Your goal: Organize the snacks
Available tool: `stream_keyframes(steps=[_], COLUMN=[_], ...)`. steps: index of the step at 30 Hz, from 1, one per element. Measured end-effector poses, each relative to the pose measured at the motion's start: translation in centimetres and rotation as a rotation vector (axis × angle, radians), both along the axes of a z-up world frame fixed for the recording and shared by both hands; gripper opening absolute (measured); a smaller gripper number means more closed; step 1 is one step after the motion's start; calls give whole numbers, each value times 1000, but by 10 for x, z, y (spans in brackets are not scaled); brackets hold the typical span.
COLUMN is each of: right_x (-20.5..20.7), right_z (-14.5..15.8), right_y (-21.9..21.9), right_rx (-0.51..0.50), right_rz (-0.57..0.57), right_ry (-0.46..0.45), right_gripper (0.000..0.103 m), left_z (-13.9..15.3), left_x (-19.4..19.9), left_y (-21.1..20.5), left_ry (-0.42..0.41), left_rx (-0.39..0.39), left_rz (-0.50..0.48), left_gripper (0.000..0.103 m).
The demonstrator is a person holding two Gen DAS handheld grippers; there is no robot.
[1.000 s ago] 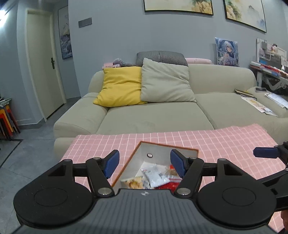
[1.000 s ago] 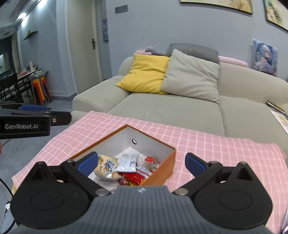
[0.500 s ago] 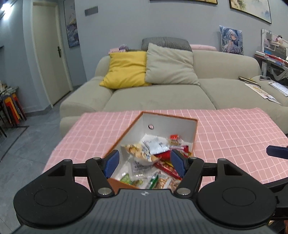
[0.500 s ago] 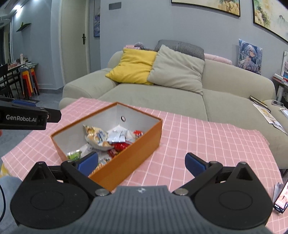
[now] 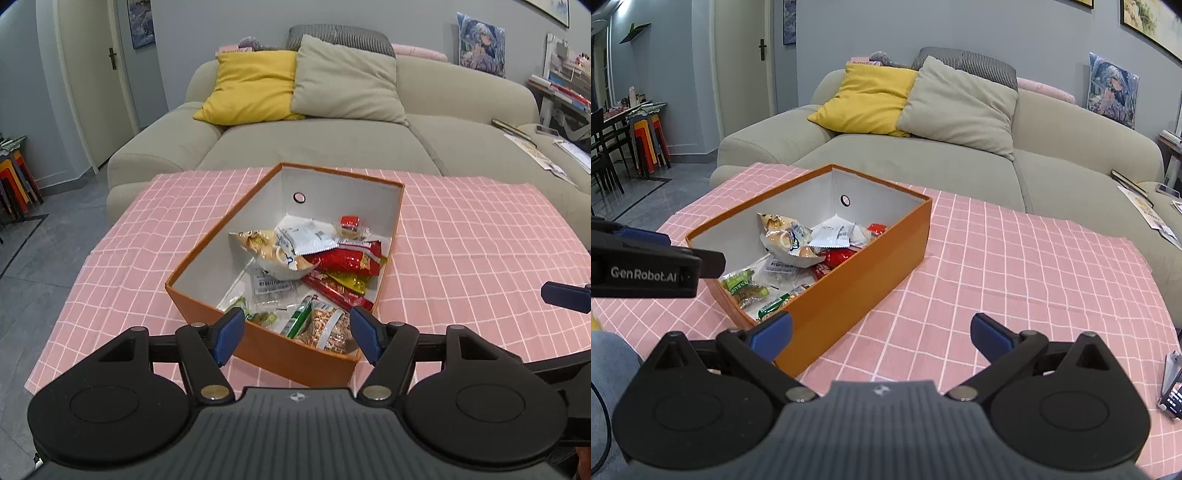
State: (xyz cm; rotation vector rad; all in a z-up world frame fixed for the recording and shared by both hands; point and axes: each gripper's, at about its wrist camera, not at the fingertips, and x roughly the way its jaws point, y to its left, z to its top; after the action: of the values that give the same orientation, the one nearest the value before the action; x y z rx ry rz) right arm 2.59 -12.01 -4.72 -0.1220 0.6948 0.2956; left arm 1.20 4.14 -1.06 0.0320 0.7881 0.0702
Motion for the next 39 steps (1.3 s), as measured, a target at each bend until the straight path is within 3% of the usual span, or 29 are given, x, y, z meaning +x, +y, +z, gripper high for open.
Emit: stream_keyframes(steps=[39], right_x=[-4], right_z=[3], right_y=[4], right_rx=[-14], right_rz=[20], right_ry=[-22], right_gripper=[99], left_z=[1], left_x=[-1], left_y=[6], left_ry=[32], left_rx=[-5], left_rz=[13], left_gripper=[77])
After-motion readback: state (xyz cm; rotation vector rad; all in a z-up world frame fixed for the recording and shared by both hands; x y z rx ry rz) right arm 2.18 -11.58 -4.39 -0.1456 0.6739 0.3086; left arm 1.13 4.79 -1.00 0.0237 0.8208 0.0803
